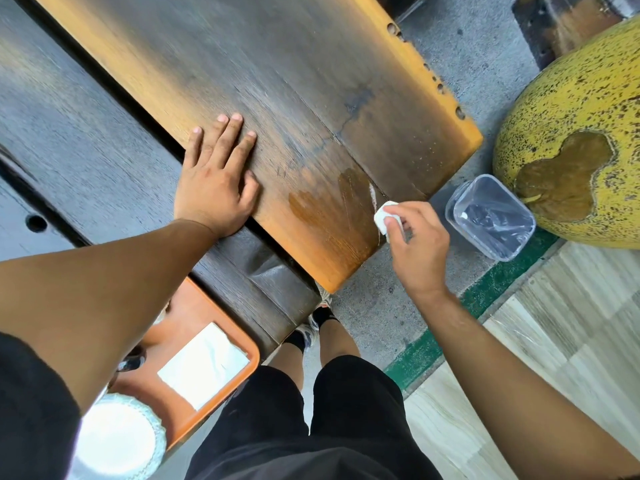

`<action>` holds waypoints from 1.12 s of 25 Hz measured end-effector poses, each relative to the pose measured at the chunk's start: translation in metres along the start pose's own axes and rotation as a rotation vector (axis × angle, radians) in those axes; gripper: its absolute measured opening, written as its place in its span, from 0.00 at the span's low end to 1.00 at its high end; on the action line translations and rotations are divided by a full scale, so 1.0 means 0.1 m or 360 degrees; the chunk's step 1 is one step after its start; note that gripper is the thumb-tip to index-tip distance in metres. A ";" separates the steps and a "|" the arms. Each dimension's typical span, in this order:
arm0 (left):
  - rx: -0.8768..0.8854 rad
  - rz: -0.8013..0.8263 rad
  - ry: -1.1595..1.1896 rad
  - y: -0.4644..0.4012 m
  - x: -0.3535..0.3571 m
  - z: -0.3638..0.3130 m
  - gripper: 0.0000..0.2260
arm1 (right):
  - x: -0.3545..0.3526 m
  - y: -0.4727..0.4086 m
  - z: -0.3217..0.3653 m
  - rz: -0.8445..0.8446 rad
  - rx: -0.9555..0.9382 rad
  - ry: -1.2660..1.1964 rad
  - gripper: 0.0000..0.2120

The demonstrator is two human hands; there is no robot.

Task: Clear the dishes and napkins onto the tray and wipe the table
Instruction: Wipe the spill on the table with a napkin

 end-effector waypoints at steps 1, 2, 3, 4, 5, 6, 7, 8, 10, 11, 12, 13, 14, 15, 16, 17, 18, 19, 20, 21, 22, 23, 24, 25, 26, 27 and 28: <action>-0.0002 -0.0008 0.0004 0.00 0.00 0.01 0.27 | 0.11 0.13 -0.02 0.0074 -0.0042 0.0061 0.08; -0.0004 -0.0014 0.0005 0.00 -0.01 0.01 0.27 | 0.21 0.32 -0.01 0.0171 -0.0117 0.0095 0.09; -0.0004 -0.0018 0.0004 0.00 -0.01 0.01 0.27 | 0.29 0.52 0.02 0.0276 -0.0216 0.0094 0.08; -0.0003 -0.0020 0.0004 -0.01 0.00 0.01 0.28 | 0.35 0.70 0.05 0.0391 -0.0304 0.0054 0.08; -0.0003 -0.0020 0.0006 -0.01 0.00 0.01 0.28 | 0.37 0.83 0.10 0.0479 -0.0364 0.0008 0.07; -0.0004 -0.0020 0.0007 -0.01 0.00 0.01 0.28 | 0.37 0.87 0.13 0.0516 -0.0385 -0.0031 0.07; -0.0003 -0.0023 0.0003 0.00 0.00 0.01 0.28 | 0.33 0.80 0.17 0.0487 -0.0372 -0.0062 0.07; 0.0000 -0.0027 -0.0002 0.00 0.00 0.01 0.28 | 0.27 0.63 0.21 0.0397 -0.0337 -0.0071 0.07; 0.0004 -0.0033 -0.0008 0.01 0.00 0.01 0.28 | 0.13 0.10 0.35 0.0175 -0.0329 0.0017 0.08; 0.0008 -0.0031 -0.0009 0.00 0.00 0.01 0.28 | 0.09 -0.19 0.43 0.0101 -0.0392 0.0088 0.08; 0.0009 -0.0028 -0.0009 0.00 0.00 0.01 0.28 | 0.09 -0.45 0.51 0.0068 -0.0475 0.0161 0.09; 0.0006 -0.0025 -0.0010 0.00 0.00 0.01 0.28 | 0.13 -0.67 0.56 0.0083 -0.0545 0.0231 0.09; 0.0002 -0.0019 -0.0008 0.00 0.00 0.01 0.28 | 0.20 -0.82 0.58 0.0148 -0.0597 0.0290 0.10; 0.0000 -0.0014 -0.0005 0.00 0.00 0.02 0.28 | 0.29 -0.89 0.56 0.0243 -0.0631 0.0329 0.10; 0.0001 -0.0011 -0.0002 0.01 0.00 0.02 0.28 | 0.35 -0.89 0.52 0.0324 -0.0651 0.0347 0.10; 0.0002 -0.0012 -0.0003 0.01 0.00 0.01 0.28 | 0.36 -0.83 0.48 0.0363 -0.0660 0.0341 0.09; 0.0000 -0.0011 -0.0007 0.00 0.00 0.01 0.28 | 0.33 -0.72 0.46 0.0382 -0.0671 0.0317 0.08; -0.0004 -0.0007 -0.0010 0.00 0.00 0.01 0.28 | 0.29 -0.57 0.43 0.0407 -0.0688 0.0289 0.06; -0.0007 -0.0003 -0.0010 0.00 0.00 0.01 0.28 | 0.25 -0.38 0.39 0.0449 -0.0702 0.0274 0.06; -0.0009 -0.0004 -0.0011 0.00 0.00 0.01 0.28 | 0.24 -0.17 0.34 0.0531 -0.0708 0.0268 0.05; -0.0010 -0.0008 -0.0014 0.00 -0.01 0.02 0.28 | 0.25 0.07 0.31 0.0660 -0.0701 0.0254 0.06; -0.0006 -0.0012 -0.0017 0.00 -0.02 0.01 0.28 | 0.29 0.30 0.28 0.0815 -0.0679 0.0215 0.06; -0.0001 -0.0016 -0.0020 0.00 -0.03 0.01 0.28 | 0.33 0.45 0.29 0.0940 -0.0653 0.0155 0.06; 0.0002 -0.0014 -0.0021 0.01 -0.03 0.00 0.28 | 0.33 0.49 0.34 0.0977 -0.0625 0.0090 0.06; 0.0000 -0.0007 -0.0022 0.00 -0.02 0.00 0.28 | 0.32 0.38 0.41 0.0912 -0.0588 0.0040 0.06; -0.0004 0.0004 -0.0029 0.00 -0.02 0.00 0.28 | 0.30 0.18 0.49 0.0781 -0.0549 0.0032 0.06; -0.0007 0.0016 -0.0039 0.00 -0.01 0.00 0.28 | 0.29 -0.09 0.58 0.0635 -0.0523 0.0056 0.06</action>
Point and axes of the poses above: each hand's wrist, its own y-axis away from the middle knuckle, its own x-axis out of the palm, z = x × y, the point moved 9 cm from there along -y, towards the middle knuckle, and after that the axes turned 6 degrees about -y, right-handed, at the moved point
